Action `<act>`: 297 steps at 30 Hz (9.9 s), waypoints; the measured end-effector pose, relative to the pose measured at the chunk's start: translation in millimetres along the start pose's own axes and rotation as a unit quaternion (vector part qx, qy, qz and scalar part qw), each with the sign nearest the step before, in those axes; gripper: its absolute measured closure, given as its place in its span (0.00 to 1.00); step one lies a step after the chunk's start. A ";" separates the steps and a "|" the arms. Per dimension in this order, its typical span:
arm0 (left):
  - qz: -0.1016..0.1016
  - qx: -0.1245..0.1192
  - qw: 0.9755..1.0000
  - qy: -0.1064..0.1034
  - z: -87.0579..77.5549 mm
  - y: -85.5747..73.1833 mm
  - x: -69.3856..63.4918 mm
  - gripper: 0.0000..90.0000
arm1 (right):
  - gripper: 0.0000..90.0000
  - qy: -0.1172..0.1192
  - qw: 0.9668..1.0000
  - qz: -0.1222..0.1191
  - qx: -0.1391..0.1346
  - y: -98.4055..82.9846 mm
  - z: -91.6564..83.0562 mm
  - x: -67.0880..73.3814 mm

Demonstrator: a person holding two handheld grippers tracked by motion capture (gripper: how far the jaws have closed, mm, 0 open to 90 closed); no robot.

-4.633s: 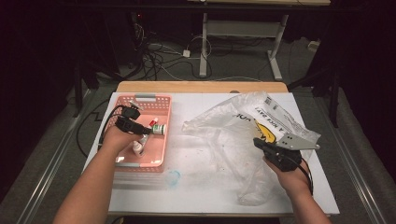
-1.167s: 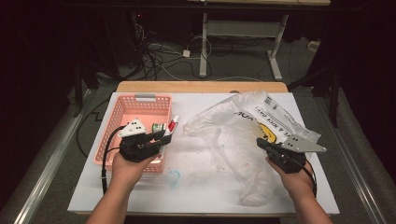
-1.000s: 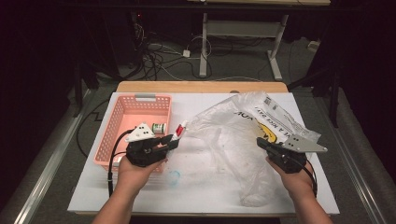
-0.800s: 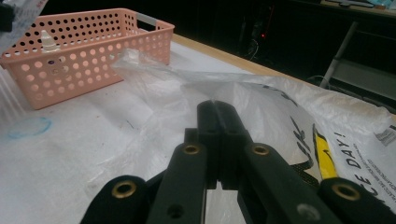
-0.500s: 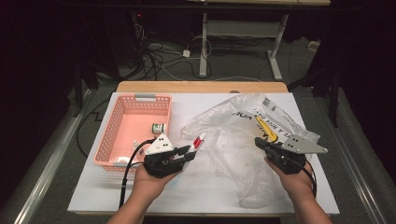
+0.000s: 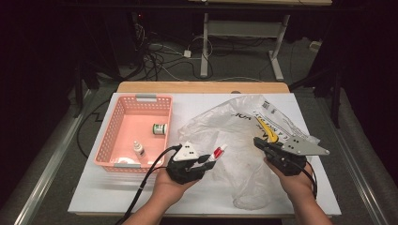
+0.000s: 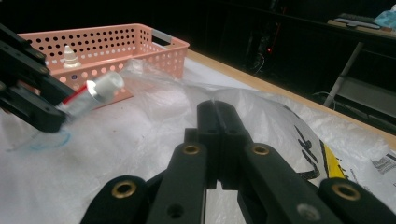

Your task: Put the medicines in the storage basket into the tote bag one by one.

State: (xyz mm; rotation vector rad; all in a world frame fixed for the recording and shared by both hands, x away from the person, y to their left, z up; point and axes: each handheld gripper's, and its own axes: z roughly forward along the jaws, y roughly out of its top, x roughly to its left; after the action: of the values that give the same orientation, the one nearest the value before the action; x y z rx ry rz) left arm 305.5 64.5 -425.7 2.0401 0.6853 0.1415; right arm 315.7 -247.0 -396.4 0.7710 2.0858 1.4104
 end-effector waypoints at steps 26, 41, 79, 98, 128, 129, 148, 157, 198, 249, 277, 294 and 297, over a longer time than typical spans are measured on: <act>0.017 0.032 0.999 0.024 94.7 31.0 9.3 0.77 | 1.00 -0.010 1.000 0.009 -0.020 6.7 -6.1 -9.6; 0.008 0.020 0.999 0.031 140.2 35.4 13.8 0.77 | 1.00 -0.016 1.000 0.015 -0.020 4.9 -5.3 -13.8; -0.036 0.006 0.999 -0.030 84.2 12.1 5.3 0.15 | 1.00 -0.010 1.000 0.019 -0.013 -1.3 -4.7 -14.8; -0.043 -0.026 0.999 0.010 10.1 -0.7 2.9 0.00 | 1.00 -0.011 1.000 0.017 -0.011 -1.4 -5.7 -13.2; -0.115 -0.036 0.983 0.140 -100.6 -35.0 67.5 0.00 | 1.00 -0.012 1.000 0.017 -0.008 -3.7 -8.2 -14.0; -0.118 -0.036 0.982 0.146 -103.5 -36.5 70.1 0.00 | 1.00 -0.012 1.000 0.016 -0.008 -3.7 -8.0 -14.0; -0.138 -0.055 0.972 0.185 -127.0 -42.5 92.1 0.24 | 1.00 -0.009 1.000 0.017 -0.003 -5.5 -6.2 -13.3; -0.147 -0.027 0.971 0.187 -114.3 -5.7 117.6 0.55 | 1.00 -0.009 1.000 0.016 -0.004 -4.5 -6.0 -12.3; -0.199 0.199 0.944 0.173 -42.9 5.4 220.7 0.98 | 1.00 -0.012 1.000 0.020 -0.002 -5.8 -5.5 -13.9; -0.161 0.259 0.934 0.186 -39.2 -1.1 224.3 0.98 | 1.00 -0.011 1.000 0.020 0.003 -8.5 -3.5 -13.6; -0.158 0.273 0.943 0.110 -23.2 -0.5 224.7 0.43 | 1.00 -0.010 1.000 0.019 0.006 -9.2 -2.7 -13.4; -0.147 0.306 0.930 0.142 -8.4 -4.9 231.2 0.59 | 1.00 -0.014 1.000 0.017 0.010 -11.0 -2.8 -14.3; -0.144 0.294 0.933 0.152 -12.3 -2.5 230.5 0.59 | 1.00 -0.014 1.000 0.017 0.010 -10.8 -3.4 -14.4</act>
State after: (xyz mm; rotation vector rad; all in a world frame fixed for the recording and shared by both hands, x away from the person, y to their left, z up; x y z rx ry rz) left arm 492.8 195.0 -459.9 2.4758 1.3413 0.0849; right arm 321.8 -262.5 -404.0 0.8319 2.0782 1.3907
